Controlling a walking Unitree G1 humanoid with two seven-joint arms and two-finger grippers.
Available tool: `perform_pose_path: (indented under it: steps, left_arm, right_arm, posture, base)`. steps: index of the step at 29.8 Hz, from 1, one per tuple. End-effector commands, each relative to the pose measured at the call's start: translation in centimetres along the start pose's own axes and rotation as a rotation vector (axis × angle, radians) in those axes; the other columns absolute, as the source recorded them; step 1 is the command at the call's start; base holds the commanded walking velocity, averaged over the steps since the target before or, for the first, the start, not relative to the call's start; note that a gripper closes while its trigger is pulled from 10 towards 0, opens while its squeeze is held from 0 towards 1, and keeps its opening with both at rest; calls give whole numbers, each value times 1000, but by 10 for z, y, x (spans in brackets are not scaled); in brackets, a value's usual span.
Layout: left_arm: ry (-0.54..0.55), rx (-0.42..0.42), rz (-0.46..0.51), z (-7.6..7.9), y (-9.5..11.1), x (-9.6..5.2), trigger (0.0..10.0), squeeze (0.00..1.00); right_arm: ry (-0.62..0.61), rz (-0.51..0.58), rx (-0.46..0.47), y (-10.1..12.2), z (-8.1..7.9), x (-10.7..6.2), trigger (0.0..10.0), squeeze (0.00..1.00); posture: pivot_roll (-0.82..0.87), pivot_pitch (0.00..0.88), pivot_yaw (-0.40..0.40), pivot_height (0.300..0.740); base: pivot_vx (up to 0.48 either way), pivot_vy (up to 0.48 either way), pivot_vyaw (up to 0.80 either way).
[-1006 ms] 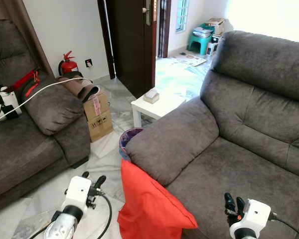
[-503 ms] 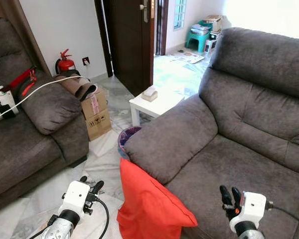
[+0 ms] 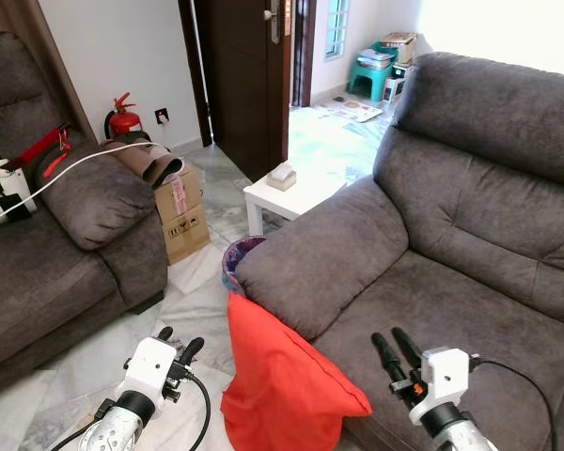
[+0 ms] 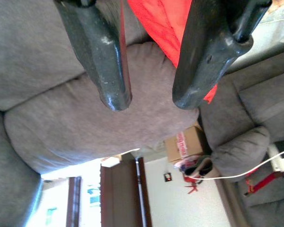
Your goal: Move the pillow to the sofa from floor
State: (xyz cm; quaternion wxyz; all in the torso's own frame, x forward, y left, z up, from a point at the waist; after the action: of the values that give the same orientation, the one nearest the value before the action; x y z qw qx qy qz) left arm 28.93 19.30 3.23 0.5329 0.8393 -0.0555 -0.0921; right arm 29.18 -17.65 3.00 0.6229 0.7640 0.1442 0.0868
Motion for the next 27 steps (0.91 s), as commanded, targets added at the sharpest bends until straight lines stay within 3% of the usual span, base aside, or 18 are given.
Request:
perform_pose_path:
  steps: [1, 6, 12, 17, 27]
  left_arm:
    - [-10, 13, -9, 0, -1, -2, 10000, 0]
    - [-9, 6, -13, 2, -2, -3, 10000, 0]
    - [1, -14, -29, 2, -4, -3, 10000, 0]
    - [18, -26, -37, -2, -4, 0, 10000, 0]
    - [13, -45, -46, 1, -4, -1, 10000, 0]
  right_arm:
    - [-23, 4, 17, 1, 2, -1, 10000, 0]
    - [6, -68, -12, -13, -8, -1, 10000, 0]
    - [-65, -71, 11, -12, 8, -4, 10000, 0]
    - [-116, -69, 12, -11, 18, -6, 10000, 0]
    - [-113, -93, 26, -18, 14, -5, 10000, 0]
  posture:
    - [24, 77, 53, 681]
    - [29, 79, 55, 681]
    - [29, 78, 52, 646]
    - [28, 78, 51, 646]
    - [33, 78, 53, 646]
  base:
    - [0, 0, 0]
    - [0, 0, 0]
    - [0, 0, 0]
    - [0, 0, 0]
    - [0, 0, 0]
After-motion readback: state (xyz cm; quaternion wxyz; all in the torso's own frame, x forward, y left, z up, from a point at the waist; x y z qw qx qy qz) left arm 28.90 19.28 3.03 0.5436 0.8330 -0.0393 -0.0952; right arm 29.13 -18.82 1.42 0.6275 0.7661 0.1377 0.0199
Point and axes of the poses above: a point about 5 cm out from each wrist's last joint towards the gripper, its own x axis pointing out of the wrist towards the gripper, its own y axis along the axis of the wrist's last joint, z = x × y, the point moved 4 cm from there along x, pointing out of the wrist towards the gripper, and after that the axes turned 9 degrees about x, right-handed, at the moved point
